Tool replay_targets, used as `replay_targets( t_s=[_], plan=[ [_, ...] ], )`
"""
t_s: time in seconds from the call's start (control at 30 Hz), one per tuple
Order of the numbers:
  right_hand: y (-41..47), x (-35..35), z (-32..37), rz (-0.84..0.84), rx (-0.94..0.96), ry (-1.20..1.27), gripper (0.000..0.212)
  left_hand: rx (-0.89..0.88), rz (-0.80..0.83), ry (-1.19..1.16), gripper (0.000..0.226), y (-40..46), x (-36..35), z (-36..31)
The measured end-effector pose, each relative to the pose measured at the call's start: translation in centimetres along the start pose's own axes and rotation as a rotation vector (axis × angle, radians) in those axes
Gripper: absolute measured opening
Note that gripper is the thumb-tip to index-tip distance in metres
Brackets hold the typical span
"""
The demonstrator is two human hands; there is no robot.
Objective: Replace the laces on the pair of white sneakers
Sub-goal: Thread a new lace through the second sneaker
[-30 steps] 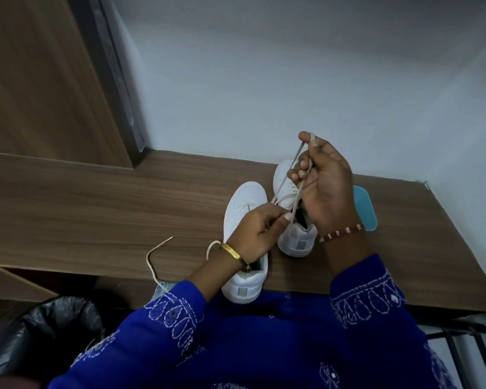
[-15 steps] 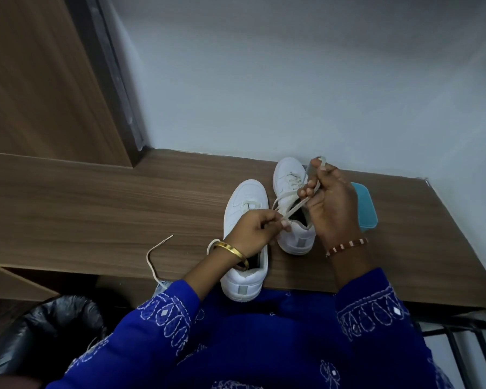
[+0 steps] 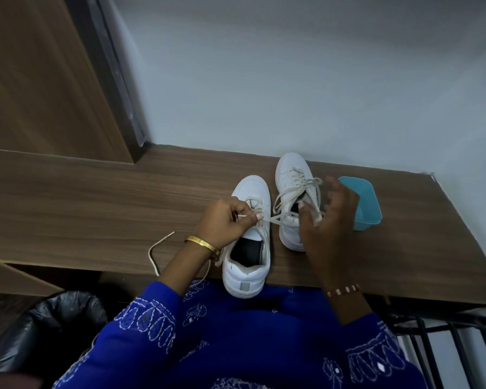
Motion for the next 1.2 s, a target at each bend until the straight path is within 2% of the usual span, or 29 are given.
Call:
replay_targets(
  t_s=[0.07,0.13,0.2,0.33,0.43,0.53,0.6,0.63,0.77,0.9,1.07,1.2],
  plan=[
    [-0.6,-0.9,1.1,0.137,0.09,-0.002,0.041,0.009,0.004,-0.059,0.023,0.0,0.3,-0.1],
    [-1.4,-2.4,1.1,0.342,-0.011,0.063,0.034,0.042,0.024,-0.148,0.024,0.1,0.4,-0.3],
    [-2.2,-3.3,0.7,0.466,-0.161,0.14,0.027,0.082,0.021,-0.22,0.028,0.1,0.3,-0.6],
    [-2.8,-3.7,0.8,0.49,-0.262,0.219,0.01,0.077,0.048,-0.216,0.031,0.1,0.2,-0.8],
    [-2.7,-3.9,0.6,0.48,-0.331,0.24,0.024,0.088,0.033,-0.227,0.038,0.0,0.1,-0.7],
    [-2.3,-4.4,-0.1,0.541,-0.601,0.321,0.025,0.172,-0.05,-0.223,0.048,-0.2,0.0,0.2],
    [-2.2,-4.6,-0.6,0.61,-0.868,0.416,0.022,0.218,-0.085,-0.138,0.042,-0.5,-0.1,1.3],
    [-2.3,-4.7,-0.8,0.626,-0.925,0.428,0.022,0.217,-0.077,-0.054,0.036,-0.7,-0.2,1.9],
    [-3.2,-4.5,-1.3,0.534,-0.761,0.367,0.016,0.139,-0.047,0.291,0.017,-1.8,-0.8,2.7],
    [-3.1,-5.0,-1.6,0.537,-0.629,0.314,0.014,0.14,-0.073,0.482,0.028,-2.0,-1.2,2.9],
    [-2.8,-6.2,-1.8,0.495,-0.526,0.245,0.013,0.243,-0.111,0.336,0.02,-2.0,-0.8,3.4],
    [-2.9,-7.6,-1.8,0.439,-0.354,0.118,0.012,0.449,-0.13,-0.04,0.011,-1.6,-0.7,5.1]
  ],
)
Point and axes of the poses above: each hand's wrist, its own y-axis towards the middle knuckle, its own x-axis out of the back of the hand, z = x × y, the point moved 3 cm from there along y, towards the middle knuckle, and after that the axes turned 5 degrees about -z, right-handed, at the moved point
